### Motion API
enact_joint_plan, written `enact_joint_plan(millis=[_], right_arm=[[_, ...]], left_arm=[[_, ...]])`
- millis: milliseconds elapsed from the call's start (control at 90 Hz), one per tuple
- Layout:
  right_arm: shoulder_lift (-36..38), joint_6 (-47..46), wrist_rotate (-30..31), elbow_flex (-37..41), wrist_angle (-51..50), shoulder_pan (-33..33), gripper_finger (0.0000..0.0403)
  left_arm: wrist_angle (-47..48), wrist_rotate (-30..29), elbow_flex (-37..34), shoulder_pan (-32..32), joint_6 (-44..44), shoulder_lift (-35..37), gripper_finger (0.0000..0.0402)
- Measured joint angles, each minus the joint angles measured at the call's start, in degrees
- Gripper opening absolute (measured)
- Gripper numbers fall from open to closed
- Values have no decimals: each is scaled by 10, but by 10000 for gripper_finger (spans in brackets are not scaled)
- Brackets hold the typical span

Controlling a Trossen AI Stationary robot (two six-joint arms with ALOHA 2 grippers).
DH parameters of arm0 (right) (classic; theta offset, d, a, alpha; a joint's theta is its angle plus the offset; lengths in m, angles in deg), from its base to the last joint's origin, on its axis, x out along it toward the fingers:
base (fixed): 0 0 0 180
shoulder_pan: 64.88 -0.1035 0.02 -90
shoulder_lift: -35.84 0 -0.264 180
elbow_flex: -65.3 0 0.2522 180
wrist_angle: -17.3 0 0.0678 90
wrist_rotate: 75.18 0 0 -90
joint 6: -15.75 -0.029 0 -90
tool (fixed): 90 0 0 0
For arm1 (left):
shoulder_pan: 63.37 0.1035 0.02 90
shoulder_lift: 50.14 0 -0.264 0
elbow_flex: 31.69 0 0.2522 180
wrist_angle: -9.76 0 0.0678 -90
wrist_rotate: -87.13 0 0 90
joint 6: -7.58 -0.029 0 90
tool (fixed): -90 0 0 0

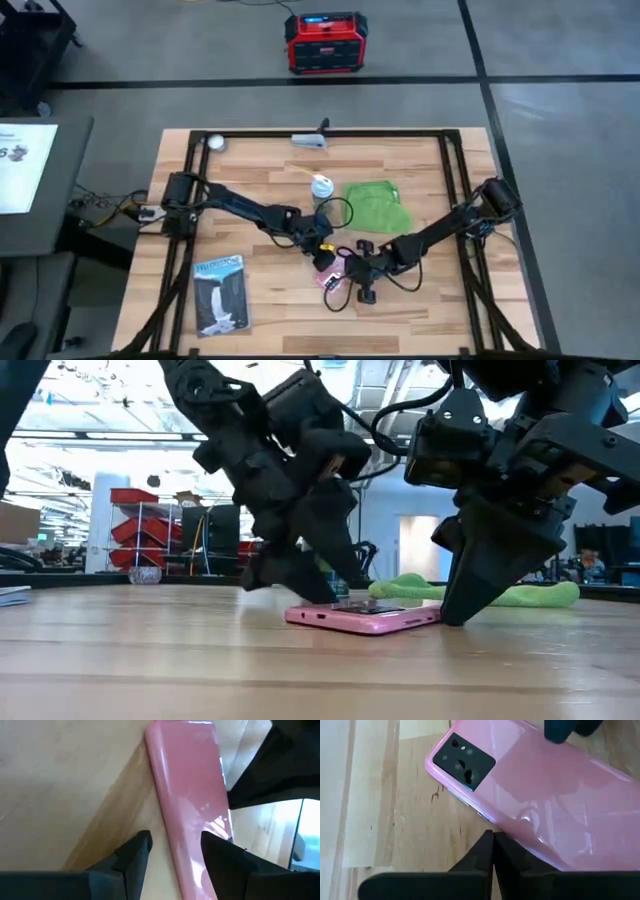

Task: Apply microfiber cloth
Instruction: Spray the pink cellphone using the spray bottle

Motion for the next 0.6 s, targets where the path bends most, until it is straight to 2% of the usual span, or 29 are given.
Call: enact_joint_plan(millis=[422, 600], right_arm=[[-1, 21, -10, 0, 8, 18, 0], [-32, 30, -24, -1, 35, 33, 0]], left_arm=[[-33, 6, -1, -6, 6, -3, 165], [-33, 6, -1, -7, 4, -3, 165]])
